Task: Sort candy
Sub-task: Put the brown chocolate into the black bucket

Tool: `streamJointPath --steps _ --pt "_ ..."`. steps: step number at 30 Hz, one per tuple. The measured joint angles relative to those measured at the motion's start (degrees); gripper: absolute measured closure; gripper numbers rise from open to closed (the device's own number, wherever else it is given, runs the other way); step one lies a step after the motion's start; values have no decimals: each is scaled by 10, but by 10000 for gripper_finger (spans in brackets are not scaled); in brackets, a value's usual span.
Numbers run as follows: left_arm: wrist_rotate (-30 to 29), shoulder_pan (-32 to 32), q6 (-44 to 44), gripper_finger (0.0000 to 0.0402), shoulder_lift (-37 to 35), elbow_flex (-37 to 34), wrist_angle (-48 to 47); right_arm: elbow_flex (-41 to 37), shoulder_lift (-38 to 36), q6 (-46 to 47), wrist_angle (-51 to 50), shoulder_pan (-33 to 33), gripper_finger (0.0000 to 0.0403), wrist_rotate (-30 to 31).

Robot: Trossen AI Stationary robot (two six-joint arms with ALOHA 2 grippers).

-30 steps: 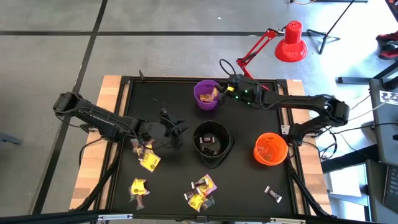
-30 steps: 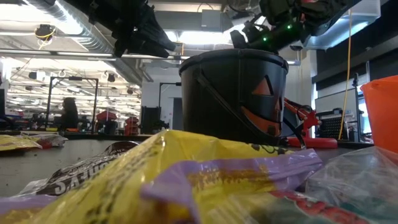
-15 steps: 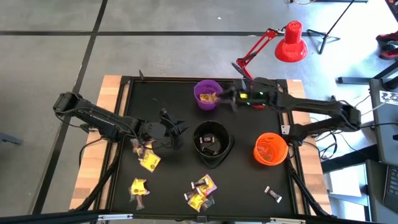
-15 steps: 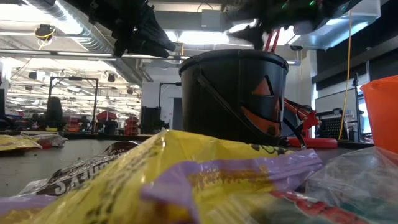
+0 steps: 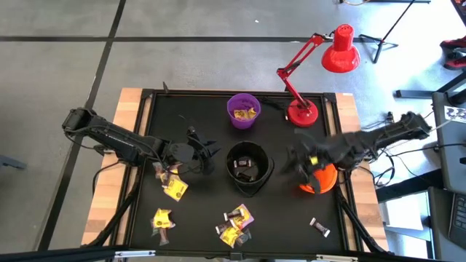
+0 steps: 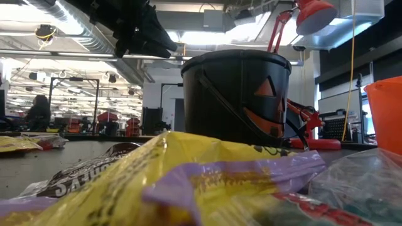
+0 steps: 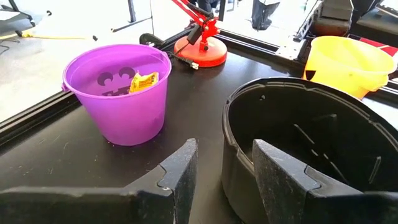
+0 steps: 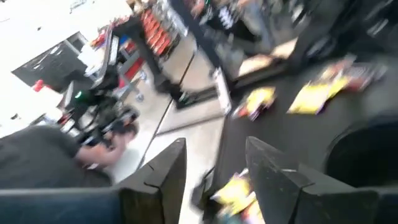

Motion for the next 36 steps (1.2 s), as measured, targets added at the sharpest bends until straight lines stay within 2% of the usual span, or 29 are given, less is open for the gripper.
streamJointPath --steps 5,8,13,22,28,36 --pt "0 0 0 257 0 0 6 0 27 107 -81 128 242 77" --pt "0 0 0 257 0 0 7 0 47 200 -139 191 242 96" --pt "0 0 0 257 0 0 7 0 94 361 -198 281 242 86" --pt "0 0 0 257 0 0 7 0 209 578 -321 415 242 37" --pt "0 0 0 257 0 0 8 0 288 626 -306 461 242 40" --pt "0 0 0 257 0 0 8 2 380 623 -322 458 242 42"
